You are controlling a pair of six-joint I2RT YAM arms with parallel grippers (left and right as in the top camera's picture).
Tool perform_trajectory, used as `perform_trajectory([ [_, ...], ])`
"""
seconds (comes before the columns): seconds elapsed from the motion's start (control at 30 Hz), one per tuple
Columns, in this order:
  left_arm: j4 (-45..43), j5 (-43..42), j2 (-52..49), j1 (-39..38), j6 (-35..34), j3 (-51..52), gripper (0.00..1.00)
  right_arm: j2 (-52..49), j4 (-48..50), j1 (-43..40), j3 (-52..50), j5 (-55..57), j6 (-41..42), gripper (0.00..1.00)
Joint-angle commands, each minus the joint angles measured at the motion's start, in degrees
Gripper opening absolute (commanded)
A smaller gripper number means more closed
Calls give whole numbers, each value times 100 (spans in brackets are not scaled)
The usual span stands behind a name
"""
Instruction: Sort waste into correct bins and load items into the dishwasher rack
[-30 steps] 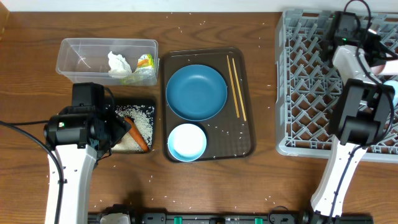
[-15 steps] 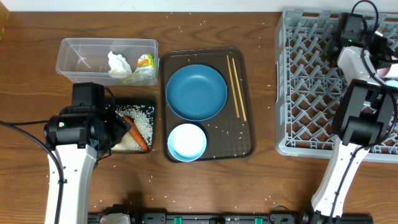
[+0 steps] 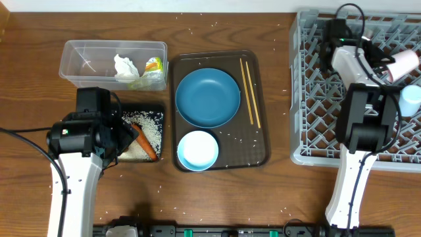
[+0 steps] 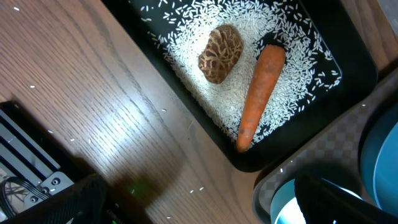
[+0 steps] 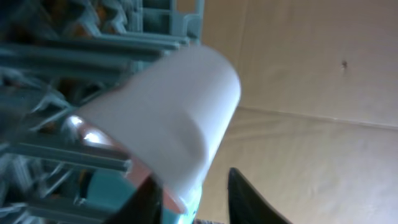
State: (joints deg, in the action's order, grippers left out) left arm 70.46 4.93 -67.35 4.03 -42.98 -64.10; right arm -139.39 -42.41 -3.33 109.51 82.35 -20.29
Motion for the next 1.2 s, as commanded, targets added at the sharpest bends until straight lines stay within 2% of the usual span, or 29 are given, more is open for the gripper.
perform_trajectory([
  [0.0, 22, 111, -9, 20, 96, 2, 98, -74, -584, 160, -13, -1163, 1161, 36],
  [0.1, 22, 114, -9, 20, 96, 2, 98, -31, -1346, 155, 208, -2122, 1845, 42],
  [0.23, 22, 111, -9, 20, 96, 2, 98, 109, -2312, 28, 940, -3694, 2756, 33],
  [0.27, 22, 114, -9, 20, 96, 2, 98, 173, -2487, 7, 1145, -4096, 2883, 35],
  [0.43, 22, 114, -9, 20, 96, 2, 98, 704, -3003, -61, 2024, -5886, 3104, 42],
  [0.5, 22, 114, -9, 20, 96, 2, 98, 1023, -3071, -92, 2273, -6594, 3097, 50],
  [0.6, 22, 114, -9, 20, 96, 2, 98, 1438, -3047, -173, 2428, -7138, 3084, 52],
  [0.63, 22, 114, -9, 20, 96, 2, 98, 1537, -3012, -210, 2444, -7125, 3058, 49],
  [0.73, 22, 114, -9, 20, 96, 2, 98, 1705, -2872, -407, 2446, -6968, 3014, 21],
  [0.83, 22, 111, -9, 20, 96, 2, 98, 1639, -2841, -686, 2428, -6972, 2988, 5],
  [0.9, 22, 114, -9, 20, 96, 2, 98, 1517, -2793, -861, 2428, -6975, 2953, 1],
  [1.03, 22, 114, -9, 20, 96, 2, 98, 1141, -2653, -1174, 2428, -6957, 2551, 1],
  [1.17, 22, 114, -9, 20, 96, 2, 98, 719, -2437, -1427, 2428, -6415, 2280, 1],
])
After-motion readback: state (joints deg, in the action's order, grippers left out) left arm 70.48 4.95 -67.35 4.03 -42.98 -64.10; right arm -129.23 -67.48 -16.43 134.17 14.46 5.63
